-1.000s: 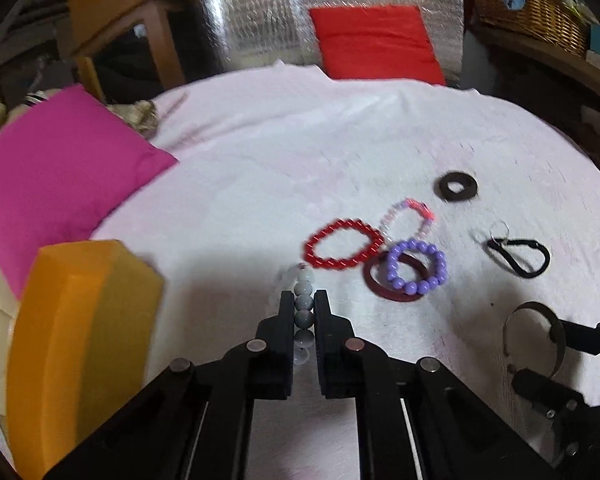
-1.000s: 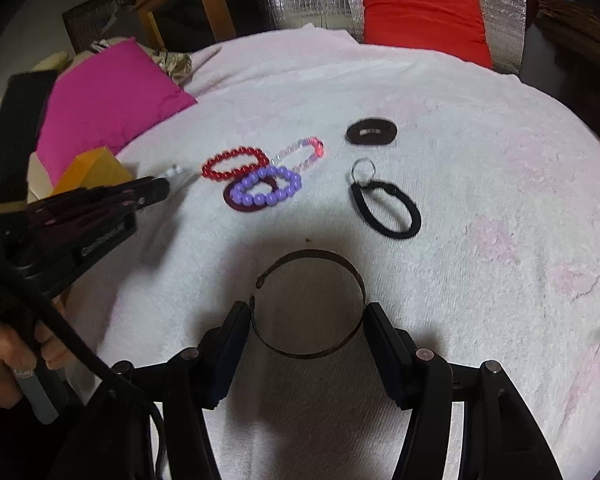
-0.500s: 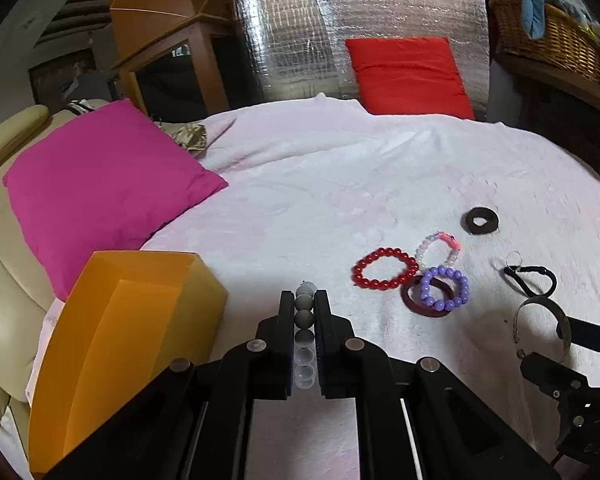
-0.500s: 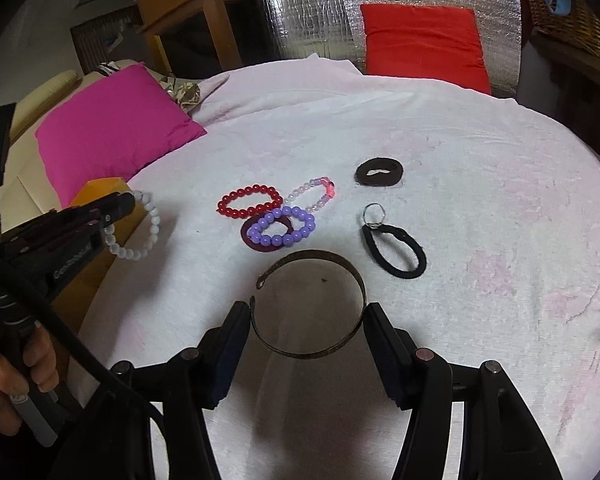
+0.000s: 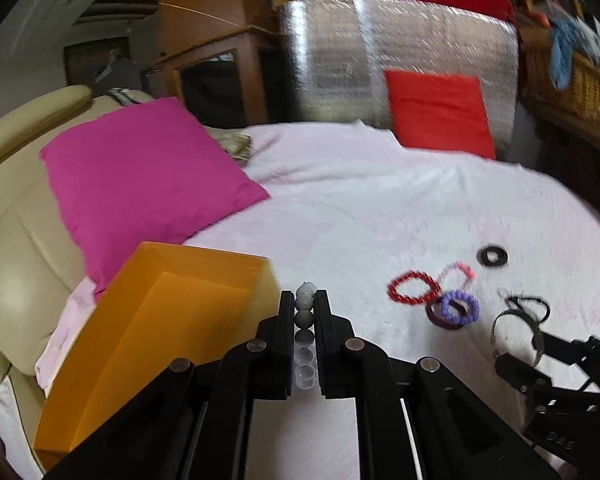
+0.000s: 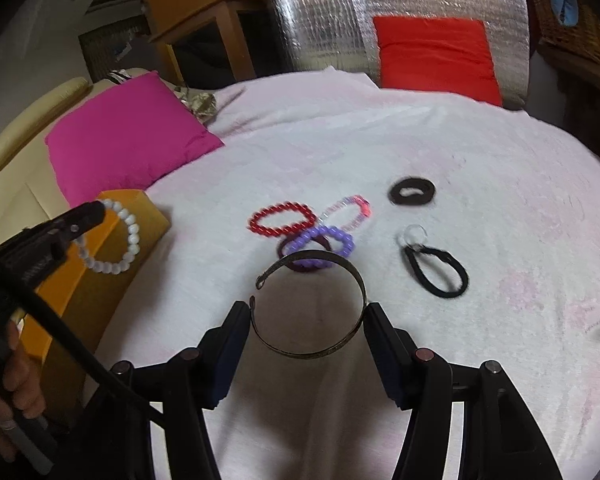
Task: Organize jewelry
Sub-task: 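Carry the metal bangle and white bracelet into the orange box while both tools open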
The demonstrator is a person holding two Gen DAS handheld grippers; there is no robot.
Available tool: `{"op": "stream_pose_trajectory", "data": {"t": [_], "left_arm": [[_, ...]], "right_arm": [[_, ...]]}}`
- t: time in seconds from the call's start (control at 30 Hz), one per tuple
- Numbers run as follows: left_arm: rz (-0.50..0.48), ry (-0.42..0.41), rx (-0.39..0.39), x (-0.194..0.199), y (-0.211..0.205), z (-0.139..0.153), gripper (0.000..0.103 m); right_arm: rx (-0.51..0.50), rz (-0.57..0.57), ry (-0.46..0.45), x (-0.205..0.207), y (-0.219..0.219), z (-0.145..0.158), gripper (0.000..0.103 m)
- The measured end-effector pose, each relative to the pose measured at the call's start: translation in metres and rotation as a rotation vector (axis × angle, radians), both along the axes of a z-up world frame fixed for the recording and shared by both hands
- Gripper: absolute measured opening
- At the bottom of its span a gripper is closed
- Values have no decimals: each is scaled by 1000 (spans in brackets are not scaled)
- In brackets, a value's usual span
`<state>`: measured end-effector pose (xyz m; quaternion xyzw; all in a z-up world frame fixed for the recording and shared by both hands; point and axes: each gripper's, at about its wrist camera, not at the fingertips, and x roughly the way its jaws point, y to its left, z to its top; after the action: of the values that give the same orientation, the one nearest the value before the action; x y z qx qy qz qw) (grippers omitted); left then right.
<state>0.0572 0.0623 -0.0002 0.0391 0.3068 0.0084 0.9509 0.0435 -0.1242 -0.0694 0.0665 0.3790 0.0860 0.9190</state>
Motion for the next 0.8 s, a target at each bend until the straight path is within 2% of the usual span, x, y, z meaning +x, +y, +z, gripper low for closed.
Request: {"op": "stream_pose_trajectory", "data": {"t": [0.2,0.33,0.43,0.57,0.67,0.8], "left_arm": [[79,-24,-9,-32,61,24,9],[143,4,-11,-50,105,22,9],[191,42,-19,-60,135,12,9],[249,115,-50,-63,165,-12,10],[287,178,-70,-60,182,-33,10],[318,222,-70,-58,192,-52,10]], "right_arm": [[24,67,-54,-1,29,15,62],[39,144,-78,6,70,35,62],[57,217,-77,15,111,48,62],[23,295,-49,30,166,53,62],[13,355,-4,43,207,47,62],[-15,375,52,61,242,28,63]]}}
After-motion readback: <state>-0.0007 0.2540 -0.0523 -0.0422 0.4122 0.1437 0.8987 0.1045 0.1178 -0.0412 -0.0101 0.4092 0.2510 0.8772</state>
